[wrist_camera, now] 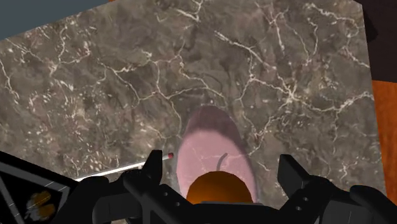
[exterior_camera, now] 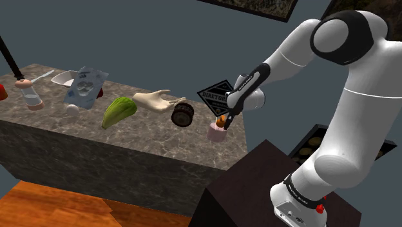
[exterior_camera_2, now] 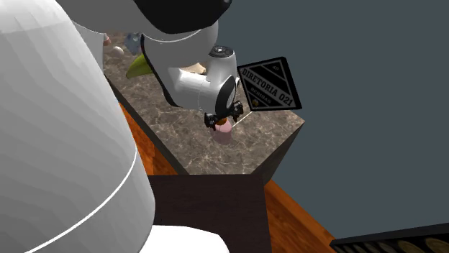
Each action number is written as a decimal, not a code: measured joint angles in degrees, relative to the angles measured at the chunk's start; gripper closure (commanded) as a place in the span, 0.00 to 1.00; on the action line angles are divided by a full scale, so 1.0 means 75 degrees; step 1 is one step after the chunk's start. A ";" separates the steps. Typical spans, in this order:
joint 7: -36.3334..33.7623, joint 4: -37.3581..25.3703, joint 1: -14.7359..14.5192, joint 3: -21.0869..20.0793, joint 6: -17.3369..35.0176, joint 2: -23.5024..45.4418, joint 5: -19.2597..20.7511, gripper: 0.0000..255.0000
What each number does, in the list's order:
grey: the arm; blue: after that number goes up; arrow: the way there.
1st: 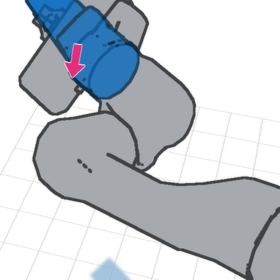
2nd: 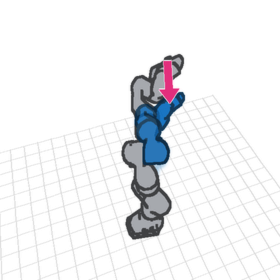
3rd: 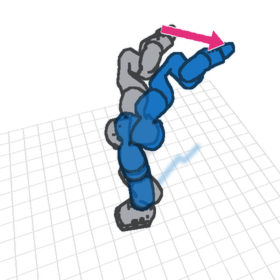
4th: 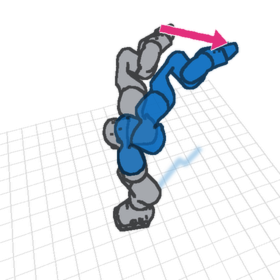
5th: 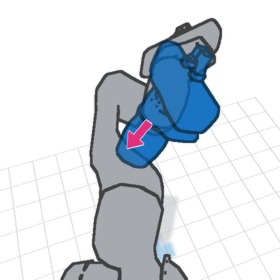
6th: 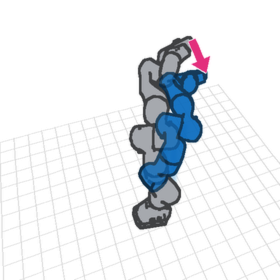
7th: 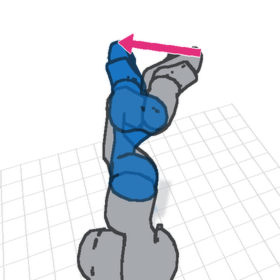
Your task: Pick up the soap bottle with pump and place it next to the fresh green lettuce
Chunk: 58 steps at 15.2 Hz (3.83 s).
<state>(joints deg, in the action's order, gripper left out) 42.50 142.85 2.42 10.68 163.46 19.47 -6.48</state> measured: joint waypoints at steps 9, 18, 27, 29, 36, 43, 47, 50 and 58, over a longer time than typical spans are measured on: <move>0.0373 -0.0418 0.0436 -0.0442 0.0735 0.1165 -0.0328 0.00; 0.0383 -0.0435 0.0458 -0.0462 0.0779 0.1219 -0.0342 1.00; 0.0369 -0.0410 0.0423 -0.0417 0.0685 0.1105 -0.0315 1.00; 0.0315 -0.0319 0.0326 -0.0319 0.0519 0.0851 -0.0256 1.00; 0.0154 -0.0100 0.0086 0.0002 -0.0062 0.0054 0.0003 1.00; -0.0156 0.0029 -0.0176 0.0314 -0.0767 -0.0789 0.0403 1.00; -0.0305 0.0061 -0.0253 0.0433 -0.1154 -0.1219 0.0624 1.00; -0.0420 0.0041 -0.0294 0.0499 -0.1491 -0.1545 0.0791 1.00; -0.0631 -0.0029 -0.0319 0.0592 -0.2345 -0.2353 0.1150 1.00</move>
<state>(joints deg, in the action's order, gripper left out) 37.76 142.63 0.03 15.11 145.87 1.82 2.14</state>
